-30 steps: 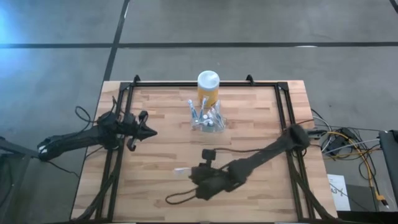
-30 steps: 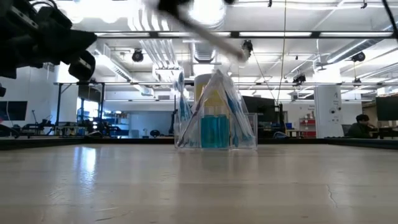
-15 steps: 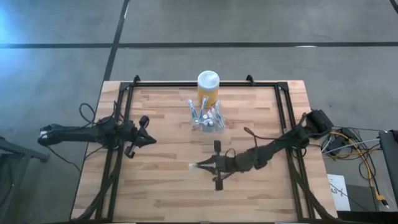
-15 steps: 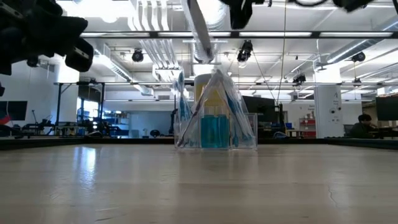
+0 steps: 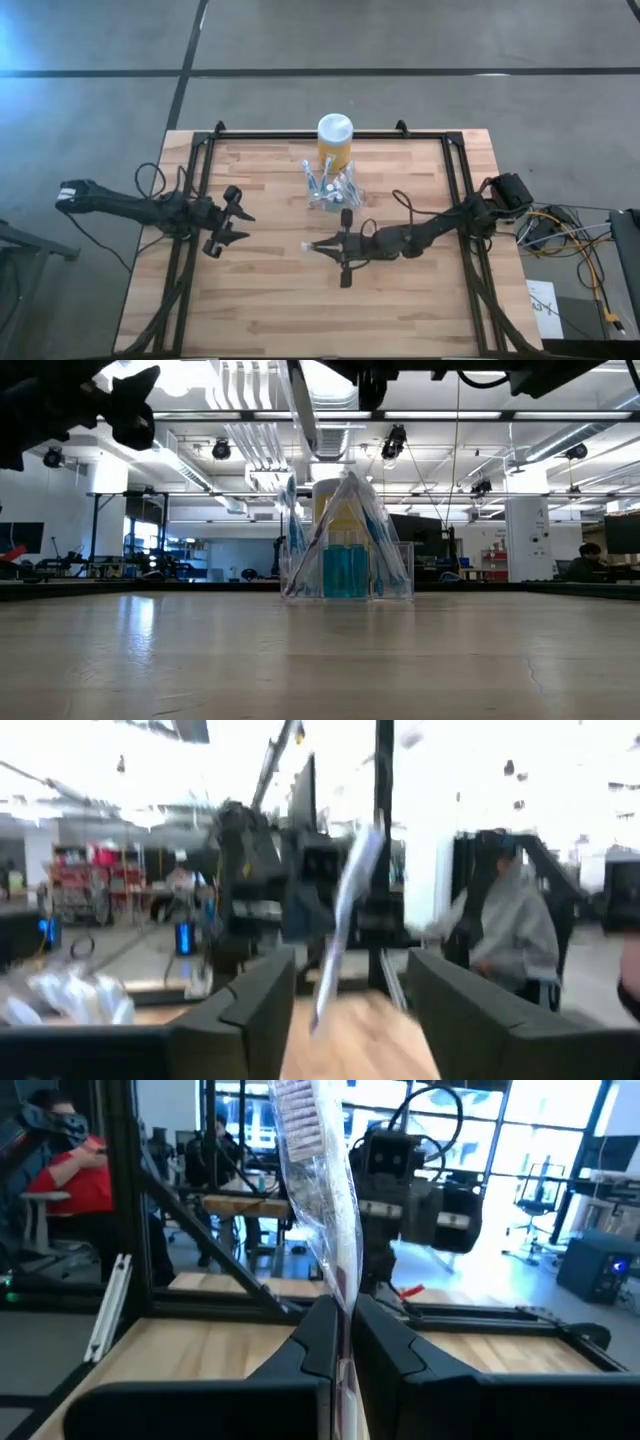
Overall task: Pick & Place toothbrushing station
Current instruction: Put the violet toothbrush into the transparent organizer
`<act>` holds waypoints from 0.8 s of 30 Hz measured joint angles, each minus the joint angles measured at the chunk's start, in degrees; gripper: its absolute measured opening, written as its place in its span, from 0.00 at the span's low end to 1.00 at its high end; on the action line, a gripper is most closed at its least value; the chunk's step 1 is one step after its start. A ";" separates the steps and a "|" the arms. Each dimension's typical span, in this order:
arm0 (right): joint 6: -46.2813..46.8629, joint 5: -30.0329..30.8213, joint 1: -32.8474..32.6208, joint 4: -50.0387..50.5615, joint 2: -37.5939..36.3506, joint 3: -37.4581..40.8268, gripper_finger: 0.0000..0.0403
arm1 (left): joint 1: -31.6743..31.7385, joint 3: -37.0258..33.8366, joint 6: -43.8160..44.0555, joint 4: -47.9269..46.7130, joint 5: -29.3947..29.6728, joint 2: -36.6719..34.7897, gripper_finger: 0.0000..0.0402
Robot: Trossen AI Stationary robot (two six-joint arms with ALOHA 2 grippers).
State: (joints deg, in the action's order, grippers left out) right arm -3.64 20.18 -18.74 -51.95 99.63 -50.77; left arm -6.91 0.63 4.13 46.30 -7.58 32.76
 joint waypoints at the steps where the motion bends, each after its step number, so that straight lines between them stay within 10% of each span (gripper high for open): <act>1: 0.02 -0.61 0.24 -0.47 0.00 -0.22 0.03 | -0.47 0.39 -0.58 -0.28 0.01 1.22 0.51; 24: -1.95 -3.52 2.79 -11.83 5.51 -0.57 0.03 | -4.59 20.94 -2.61 8.15 1.26 38.91 0.72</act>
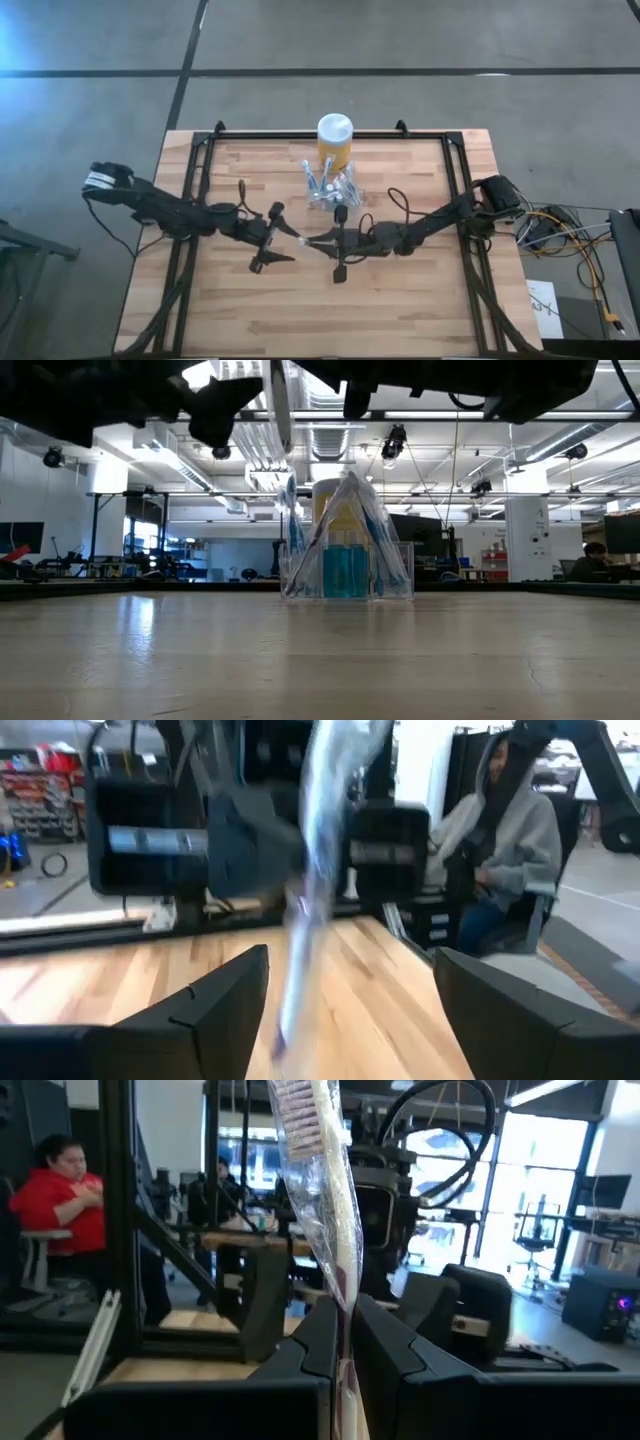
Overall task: Pick & Place toothbrushing station
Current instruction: Put the violet toothbrush into the transparent organizer
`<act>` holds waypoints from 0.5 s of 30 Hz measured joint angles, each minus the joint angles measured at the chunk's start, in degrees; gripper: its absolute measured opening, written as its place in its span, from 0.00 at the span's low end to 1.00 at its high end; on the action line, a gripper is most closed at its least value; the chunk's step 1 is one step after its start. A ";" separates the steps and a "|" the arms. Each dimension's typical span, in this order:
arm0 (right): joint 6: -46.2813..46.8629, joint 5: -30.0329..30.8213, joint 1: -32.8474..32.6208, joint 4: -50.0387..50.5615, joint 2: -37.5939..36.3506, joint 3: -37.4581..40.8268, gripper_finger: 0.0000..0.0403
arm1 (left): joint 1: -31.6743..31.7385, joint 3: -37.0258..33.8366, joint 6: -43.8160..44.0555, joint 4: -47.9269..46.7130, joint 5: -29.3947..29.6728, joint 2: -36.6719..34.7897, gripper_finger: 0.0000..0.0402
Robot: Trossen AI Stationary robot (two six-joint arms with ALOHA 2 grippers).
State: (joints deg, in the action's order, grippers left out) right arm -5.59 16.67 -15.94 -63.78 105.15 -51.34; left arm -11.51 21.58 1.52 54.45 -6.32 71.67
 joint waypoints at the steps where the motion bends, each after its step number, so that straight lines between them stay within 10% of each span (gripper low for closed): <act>1: -0.03 0.19 0.00 -0.58 0.39 -0.04 0.03 | 0.00 0.91 -0.02 0.23 0.50 0.81 0.72; 15: -0.46 1.38 0.09 -1.43 1.73 0.14 0.03 | 0.04 6.45 1.07 1.07 7.94 9.63 0.72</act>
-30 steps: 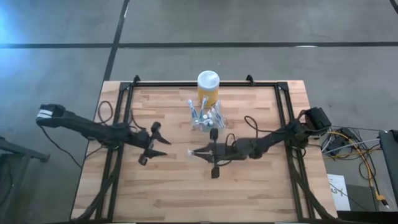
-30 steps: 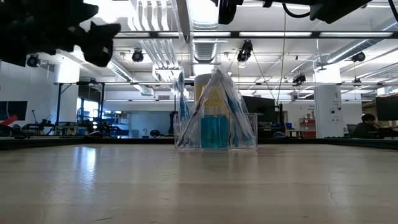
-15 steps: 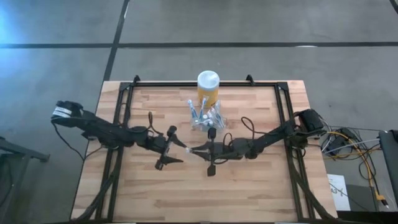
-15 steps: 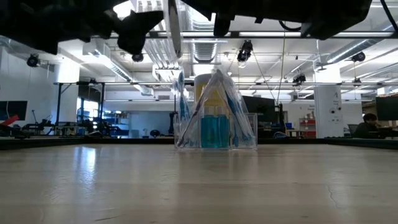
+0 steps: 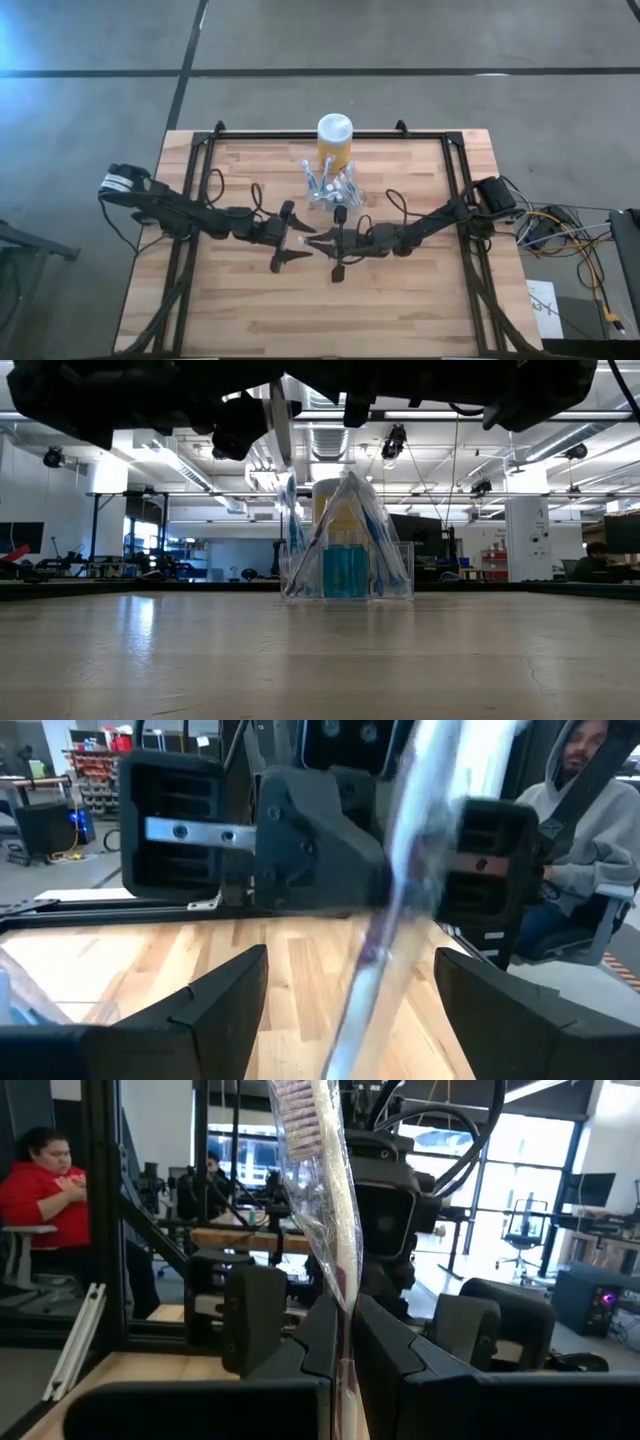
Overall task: Pick & Place toothbrushing station
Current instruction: Put the violet toothbrush into the transparent organizer
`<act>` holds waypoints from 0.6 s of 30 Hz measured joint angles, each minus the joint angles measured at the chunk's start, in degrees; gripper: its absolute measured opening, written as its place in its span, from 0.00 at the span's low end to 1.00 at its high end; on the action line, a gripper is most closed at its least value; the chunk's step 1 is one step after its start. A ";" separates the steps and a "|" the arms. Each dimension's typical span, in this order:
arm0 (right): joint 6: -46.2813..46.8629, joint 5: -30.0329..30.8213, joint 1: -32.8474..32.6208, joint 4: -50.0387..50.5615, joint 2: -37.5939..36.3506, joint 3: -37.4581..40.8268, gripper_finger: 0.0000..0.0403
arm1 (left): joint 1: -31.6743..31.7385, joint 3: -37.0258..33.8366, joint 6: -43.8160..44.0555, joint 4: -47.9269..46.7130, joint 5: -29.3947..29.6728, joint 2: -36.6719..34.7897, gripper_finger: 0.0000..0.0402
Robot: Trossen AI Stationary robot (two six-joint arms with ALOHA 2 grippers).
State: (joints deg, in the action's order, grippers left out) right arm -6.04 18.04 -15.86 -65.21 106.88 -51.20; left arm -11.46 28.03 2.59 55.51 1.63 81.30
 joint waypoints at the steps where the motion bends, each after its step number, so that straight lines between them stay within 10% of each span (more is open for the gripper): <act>1: 0.00 -0.01 0.00 0.17 0.01 0.05 0.03 | 0.00 0.08 0.08 0.44 0.00 0.19 0.72; 18: 0.48 0.05 0.00 0.09 0.08 0.63 0.03 | 0.00 0.39 2.84 0.47 0.29 -0.66 0.48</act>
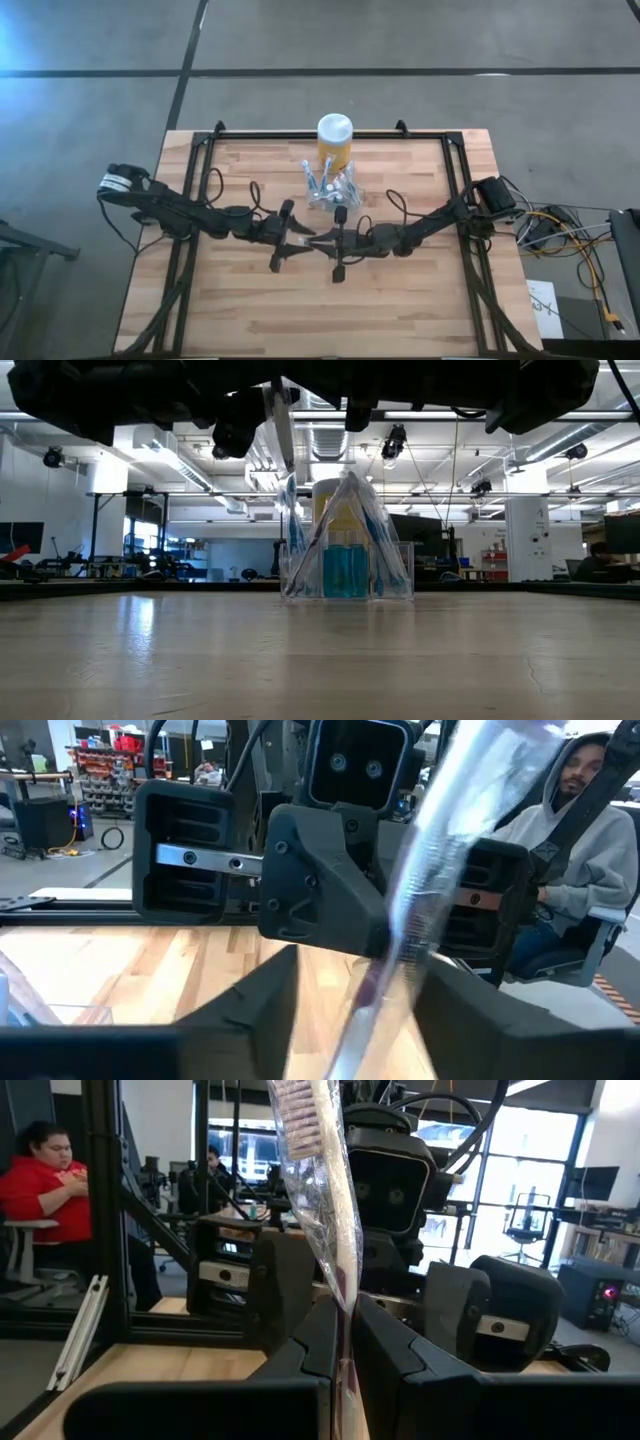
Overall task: Pick & Place toothbrushing station
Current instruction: Put the violet toothbrush into the transparent organizer
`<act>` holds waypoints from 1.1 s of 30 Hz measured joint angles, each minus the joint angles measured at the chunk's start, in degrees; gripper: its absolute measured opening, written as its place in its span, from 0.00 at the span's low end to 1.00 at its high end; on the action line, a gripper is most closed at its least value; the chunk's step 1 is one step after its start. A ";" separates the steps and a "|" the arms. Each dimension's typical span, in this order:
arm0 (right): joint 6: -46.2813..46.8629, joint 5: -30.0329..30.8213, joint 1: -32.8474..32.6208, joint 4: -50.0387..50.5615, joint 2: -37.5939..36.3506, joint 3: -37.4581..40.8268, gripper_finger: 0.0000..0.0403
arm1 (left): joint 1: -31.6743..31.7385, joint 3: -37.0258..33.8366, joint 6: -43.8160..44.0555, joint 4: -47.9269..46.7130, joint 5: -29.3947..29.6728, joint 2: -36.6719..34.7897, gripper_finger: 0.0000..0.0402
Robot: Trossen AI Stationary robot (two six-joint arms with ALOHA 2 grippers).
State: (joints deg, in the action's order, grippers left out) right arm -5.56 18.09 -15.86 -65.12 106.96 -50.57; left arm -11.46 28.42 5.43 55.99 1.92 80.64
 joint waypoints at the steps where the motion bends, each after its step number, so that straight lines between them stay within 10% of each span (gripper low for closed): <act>1: -0.01 0.06 0.00 0.00 0.01 0.00 0.03 | 0.00 0.00 0.00 0.00 -0.03 0.00 0.44; 9: 0.28 -0.24 -0.04 0.34 0.00 0.00 0.03 | 0.00 0.04 -3.51 -0.51 -5.15 0.00 0.05; 25: 3.50 0.06 -0.07 6.73 -11.32 5.21 0.44 | 1.67 -2.30 -5.65 -6.48 -3.54 -5.31 0.05; 33: 5.98 -0.01 -3.80 10.31 -19.80 14.14 0.39 | 13.54 -4.80 -6.98 -5.14 -4.20 -10.48 0.05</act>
State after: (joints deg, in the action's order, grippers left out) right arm 0.42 18.08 -19.65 -54.81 87.16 -36.42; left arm 2.08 23.63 -1.54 50.84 -2.28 70.16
